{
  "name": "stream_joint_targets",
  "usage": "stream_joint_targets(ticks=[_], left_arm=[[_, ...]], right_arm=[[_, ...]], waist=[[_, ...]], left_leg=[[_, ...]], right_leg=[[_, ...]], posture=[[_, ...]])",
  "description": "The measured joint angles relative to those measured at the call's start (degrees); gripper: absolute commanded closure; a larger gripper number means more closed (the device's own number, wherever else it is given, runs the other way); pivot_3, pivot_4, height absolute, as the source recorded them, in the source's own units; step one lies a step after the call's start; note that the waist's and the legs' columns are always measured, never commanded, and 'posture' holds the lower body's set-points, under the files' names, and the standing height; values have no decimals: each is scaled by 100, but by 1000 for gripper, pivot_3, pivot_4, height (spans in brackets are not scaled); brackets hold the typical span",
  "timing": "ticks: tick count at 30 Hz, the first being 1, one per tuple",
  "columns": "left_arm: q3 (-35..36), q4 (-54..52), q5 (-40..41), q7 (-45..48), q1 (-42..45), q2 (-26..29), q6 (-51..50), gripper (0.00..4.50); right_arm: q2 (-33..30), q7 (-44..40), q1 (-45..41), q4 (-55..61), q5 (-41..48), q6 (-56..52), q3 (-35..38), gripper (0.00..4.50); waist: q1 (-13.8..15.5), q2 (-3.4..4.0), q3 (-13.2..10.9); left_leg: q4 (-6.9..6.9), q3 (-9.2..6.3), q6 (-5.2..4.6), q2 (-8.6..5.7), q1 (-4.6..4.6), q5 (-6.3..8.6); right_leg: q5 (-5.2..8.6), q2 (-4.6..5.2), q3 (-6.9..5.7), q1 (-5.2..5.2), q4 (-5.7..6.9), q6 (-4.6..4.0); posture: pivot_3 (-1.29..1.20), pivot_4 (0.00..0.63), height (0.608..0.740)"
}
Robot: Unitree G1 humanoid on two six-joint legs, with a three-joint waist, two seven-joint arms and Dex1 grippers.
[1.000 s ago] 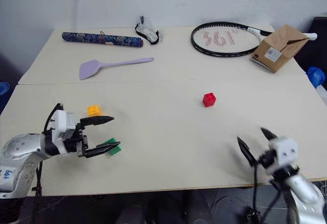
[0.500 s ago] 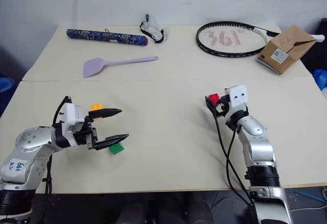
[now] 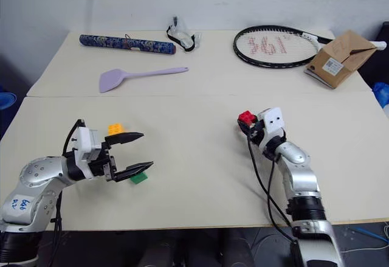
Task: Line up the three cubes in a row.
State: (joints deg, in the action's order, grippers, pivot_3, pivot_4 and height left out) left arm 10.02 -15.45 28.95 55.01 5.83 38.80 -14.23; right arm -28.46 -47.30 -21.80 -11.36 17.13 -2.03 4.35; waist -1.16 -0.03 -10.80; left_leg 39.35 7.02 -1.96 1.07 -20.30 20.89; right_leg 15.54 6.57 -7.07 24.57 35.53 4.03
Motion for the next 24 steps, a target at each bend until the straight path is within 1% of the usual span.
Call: stream_joint_targets(ticks=[1,3,6,9,12,18,19,21,24], left_arm=[[-5,14,-4,10,8,0,0,0],[-19,30,-6,63,28,0,8,0],[-51,59,-7,165,67,1,30,0],[-74,59,1,356,55,18,50,0],[-108,58,10,515,20,33,60,0],[-110,74,9,819,46,48,272,0],[-113,73,9,845,54,48,292,0],[-114,74,9,928,61,67,326,0],[-113,77,8,987,60,104,331,0]], right_arm=[[-174,-481,67,122,143,93,-10,2995],[-677,-1662,222,457,389,212,-289,2995],[-1109,-2850,236,493,447,282,-701,2995],[-1086,-3380,177,143,389,673,-916,2995],[-945,-3624,-70,-406,294,1011,-994,2995],[-477,-3986,-742,-1968,40,1810,-1108,2995],[-468,-3992,-793,-2024,16,1841,-1110,2995],[-425,-4009,-985,-2262,-43,1887,-1111,2279],[-329,-4037,-1109,-2495,-109,1957,-1110,1451]], waist=[[-9,-1,0],[-22,-1,0],[-48,-2,0],[-36,-2,0],[-30,-2,0],[-37,-2,0],[-39,-2,0],[-42,-2,0],[-38,-2,0]], left_leg=[[0,0,0,1,2,0],[0,1,-1,2,8,0],[0,2,0,5,14,-1],[1,2,1,3,13,-1],[9,1,1,2,10,-1],[23,-3,2,3,6,-1],[26,-3,2,3,5,-1],[33,-6,2,4,6,0],[34,-9,3,5,5,0]], right_leg=[[-1,0,-2,-4,-1,2],[-2,-1,-1,-7,0,4],[-2,-2,-2,-9,4,4],[-2,-1,-3,-8,4,4],[-2,1,-3,-8,5,3],[-2,1,-7,-10,9,3],[-2,1,-7,-10,11,3],[-2,3,-7,-12,15,3],[-2,3,-9,-11,18,2]], posture=[[0,150,740],[0,150,740],[0,150,740],[0,150,740],[0,150,740],[0,150,740],[0,150,740],[0,150,740],[0,150,740]])
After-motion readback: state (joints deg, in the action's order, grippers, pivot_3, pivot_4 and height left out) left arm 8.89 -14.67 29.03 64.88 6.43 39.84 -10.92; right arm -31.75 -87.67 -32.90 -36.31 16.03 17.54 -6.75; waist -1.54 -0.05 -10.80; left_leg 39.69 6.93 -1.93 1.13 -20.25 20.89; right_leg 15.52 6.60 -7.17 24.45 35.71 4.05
